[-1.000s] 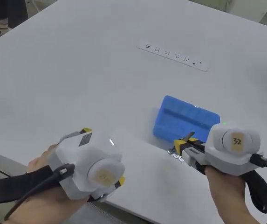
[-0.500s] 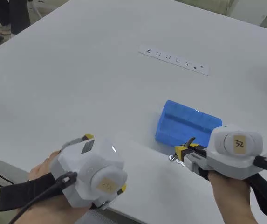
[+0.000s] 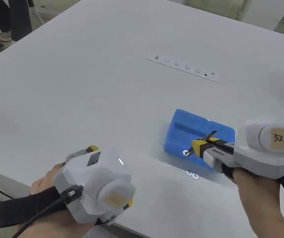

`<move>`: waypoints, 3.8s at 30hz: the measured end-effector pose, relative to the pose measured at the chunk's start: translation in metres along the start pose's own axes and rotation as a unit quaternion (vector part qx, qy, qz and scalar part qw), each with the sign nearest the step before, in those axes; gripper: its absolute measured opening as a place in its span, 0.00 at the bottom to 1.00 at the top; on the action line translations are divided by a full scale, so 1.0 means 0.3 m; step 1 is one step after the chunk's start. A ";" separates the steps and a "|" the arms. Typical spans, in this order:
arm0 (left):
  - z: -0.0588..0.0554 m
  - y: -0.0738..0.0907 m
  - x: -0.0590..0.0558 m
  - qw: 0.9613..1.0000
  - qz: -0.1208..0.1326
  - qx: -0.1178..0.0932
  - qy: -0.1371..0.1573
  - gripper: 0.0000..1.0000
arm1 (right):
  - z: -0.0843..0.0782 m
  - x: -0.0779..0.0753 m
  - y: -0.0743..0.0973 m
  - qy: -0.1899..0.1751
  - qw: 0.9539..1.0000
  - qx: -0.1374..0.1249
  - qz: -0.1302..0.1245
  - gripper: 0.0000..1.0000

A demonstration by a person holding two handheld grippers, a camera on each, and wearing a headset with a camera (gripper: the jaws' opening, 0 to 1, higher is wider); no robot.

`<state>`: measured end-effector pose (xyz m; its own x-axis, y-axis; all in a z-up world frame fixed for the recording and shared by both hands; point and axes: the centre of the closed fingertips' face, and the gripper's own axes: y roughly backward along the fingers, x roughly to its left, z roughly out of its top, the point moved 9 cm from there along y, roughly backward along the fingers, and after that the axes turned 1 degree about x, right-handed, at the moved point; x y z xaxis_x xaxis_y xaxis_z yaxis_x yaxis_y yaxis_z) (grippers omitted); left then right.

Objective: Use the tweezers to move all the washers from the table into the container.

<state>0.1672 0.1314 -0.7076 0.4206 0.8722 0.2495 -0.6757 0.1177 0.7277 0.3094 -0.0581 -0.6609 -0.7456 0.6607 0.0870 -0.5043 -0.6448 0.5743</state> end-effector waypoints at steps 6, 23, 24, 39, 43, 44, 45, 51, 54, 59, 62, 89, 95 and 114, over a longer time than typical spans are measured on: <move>-0.003 -0.002 0.000 1.000 0.000 0.003 -0.003 0.76 | 0.060 -0.014 -0.011 0.009 1.000 -0.018 -0.006 0.03; -0.005 -0.006 0.003 1.000 0.005 0.004 -0.005 0.76 | -0.055 -0.045 -0.122 -0.030 0.999 0.034 -0.021 0.03; -0.004 -0.004 0.005 1.000 0.008 0.001 -0.005 0.76 | -0.063 -0.045 -0.122 -0.030 0.999 0.037 -0.022 0.03; -0.007 -0.017 0.005 1.000 0.006 0.002 -0.005 0.76 | -0.101 -0.046 -0.121 -0.020 0.998 0.043 -0.031 0.03; -0.006 -0.011 0.003 1.000 0.007 0.004 -0.007 0.75 | -0.114 -0.036 -0.119 -0.011 0.999 0.030 -0.039 0.03; -0.006 -0.009 0.003 1.000 0.007 0.003 -0.006 0.75 | -0.118 -0.042 -0.122 0.003 0.999 0.030 -0.041 0.02; -0.005 -0.008 0.002 1.000 0.007 0.003 -0.006 0.75 | -0.121 -0.048 -0.125 -0.004 0.999 0.030 -0.037 0.02; -0.006 -0.004 -0.002 1.000 0.005 0.006 -0.010 0.75 | -0.132 -0.074 -0.141 -0.015 0.999 0.036 -0.036 0.02; -0.006 -0.004 -0.002 1.000 0.005 0.006 -0.011 0.75 | -0.138 -0.083 -0.146 -0.020 0.998 0.038 -0.037 0.02; -0.007 -0.002 -0.002 1.000 0.006 0.008 -0.013 0.75 | -0.135 -0.090 -0.154 -0.023 0.998 0.046 -0.035 0.02; -0.007 -0.001 0.000 1.000 0.007 0.008 -0.011 0.75 | -0.131 -0.093 -0.158 -0.020 0.998 0.053 -0.035 0.03; -0.007 -0.004 0.003 1.000 0.009 0.008 -0.012 0.74 | -0.106 -0.100 -0.182 -0.013 0.998 0.062 -0.027 0.03; -0.007 -0.003 0.002 1.000 0.009 0.008 -0.012 0.74 | -0.100 -0.101 -0.167 0.000 0.997 0.066 -0.039 0.03; 0.216 0.093 0.032 0.986 -0.062 -0.152 0.017 0.46 | 0.003 0.056 0.087 0.034 0.999 -0.020 -0.018 0.03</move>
<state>0.1917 0.1122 -0.6436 0.4943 0.8572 0.1444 -0.7723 0.3568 0.5255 0.2840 -0.0633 -0.6439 -0.7545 0.6562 0.0106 -0.5467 -0.6375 0.5429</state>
